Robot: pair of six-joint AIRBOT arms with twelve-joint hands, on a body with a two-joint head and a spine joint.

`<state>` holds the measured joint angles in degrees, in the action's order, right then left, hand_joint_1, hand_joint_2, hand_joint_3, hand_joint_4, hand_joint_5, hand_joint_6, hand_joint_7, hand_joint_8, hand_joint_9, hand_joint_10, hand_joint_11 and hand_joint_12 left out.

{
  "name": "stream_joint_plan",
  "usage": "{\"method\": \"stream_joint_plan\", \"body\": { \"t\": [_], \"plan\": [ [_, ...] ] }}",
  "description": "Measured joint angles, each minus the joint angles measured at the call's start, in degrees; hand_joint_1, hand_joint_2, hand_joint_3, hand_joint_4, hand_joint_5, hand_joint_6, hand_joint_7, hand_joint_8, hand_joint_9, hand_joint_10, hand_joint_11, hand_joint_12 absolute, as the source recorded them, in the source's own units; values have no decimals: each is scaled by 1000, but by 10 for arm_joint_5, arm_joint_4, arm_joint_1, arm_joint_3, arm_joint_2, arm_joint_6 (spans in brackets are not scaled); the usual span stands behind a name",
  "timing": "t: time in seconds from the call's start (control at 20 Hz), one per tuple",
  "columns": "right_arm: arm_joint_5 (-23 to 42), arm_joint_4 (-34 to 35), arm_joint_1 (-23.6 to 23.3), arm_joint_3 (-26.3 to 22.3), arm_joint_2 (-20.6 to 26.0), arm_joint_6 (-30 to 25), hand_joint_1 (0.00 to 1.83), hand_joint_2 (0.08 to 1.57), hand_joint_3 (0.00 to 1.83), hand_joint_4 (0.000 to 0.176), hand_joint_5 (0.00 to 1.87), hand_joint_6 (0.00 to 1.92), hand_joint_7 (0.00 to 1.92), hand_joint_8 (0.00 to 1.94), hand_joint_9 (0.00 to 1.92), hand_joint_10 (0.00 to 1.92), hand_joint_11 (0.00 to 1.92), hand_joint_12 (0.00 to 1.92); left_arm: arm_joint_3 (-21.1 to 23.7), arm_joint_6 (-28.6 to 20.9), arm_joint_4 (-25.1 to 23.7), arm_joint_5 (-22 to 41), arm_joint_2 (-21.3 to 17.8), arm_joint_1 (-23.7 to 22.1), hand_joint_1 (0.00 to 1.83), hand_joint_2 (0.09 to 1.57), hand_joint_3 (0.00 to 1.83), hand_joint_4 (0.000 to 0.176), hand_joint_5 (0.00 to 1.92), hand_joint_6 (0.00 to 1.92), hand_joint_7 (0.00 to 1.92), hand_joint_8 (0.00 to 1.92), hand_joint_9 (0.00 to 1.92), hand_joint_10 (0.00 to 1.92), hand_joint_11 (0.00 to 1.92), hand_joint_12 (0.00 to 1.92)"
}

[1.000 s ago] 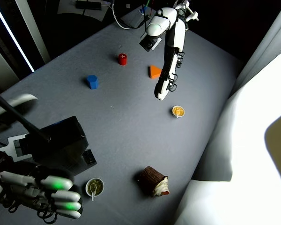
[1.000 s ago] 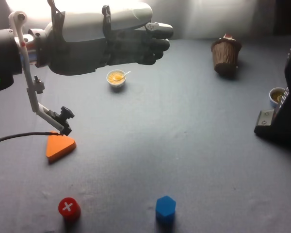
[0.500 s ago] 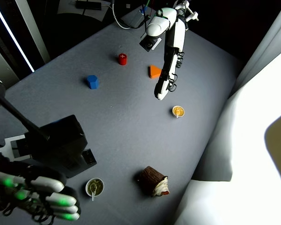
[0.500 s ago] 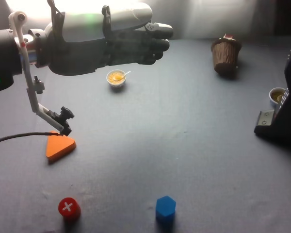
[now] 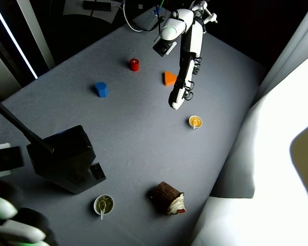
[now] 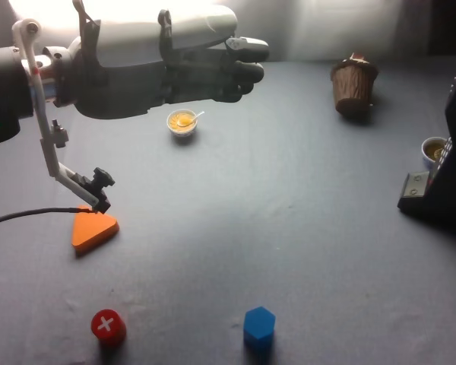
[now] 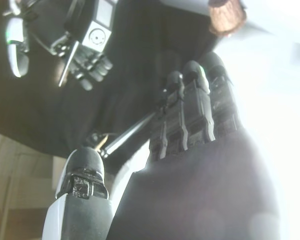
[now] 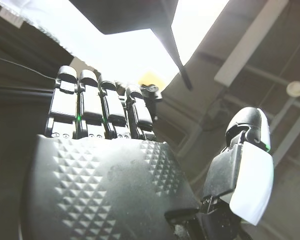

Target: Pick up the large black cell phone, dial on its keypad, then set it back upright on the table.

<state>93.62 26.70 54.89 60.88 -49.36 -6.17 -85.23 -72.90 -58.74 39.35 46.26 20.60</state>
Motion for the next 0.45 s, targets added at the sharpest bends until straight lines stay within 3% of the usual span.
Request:
{"method": "stream_joint_plan", "body": {
  "t": [0.2, 0.45],
  "plan": [
    [5, -12, 15, -46, 83, 1, 261, 816, 5, 114, 0, 0, 0, 0, 0, 0, 0, 0, -5, 0, 3, -2, 0, 2, 0, 1186, 1, 0, 157, 5, 245, 5, 208, 3, 0, 391],
    [5, 33, 106, -120, 158, 16, 271, 820, 6, 100, 0, 0, 0, 0, 0, 0, 0, 0, -4, 0, 2, -3, 0, 3, 0, 1183, 0, 0, 192, 3, 243, 1, 210, 0, 0, 440]
  ]
}}
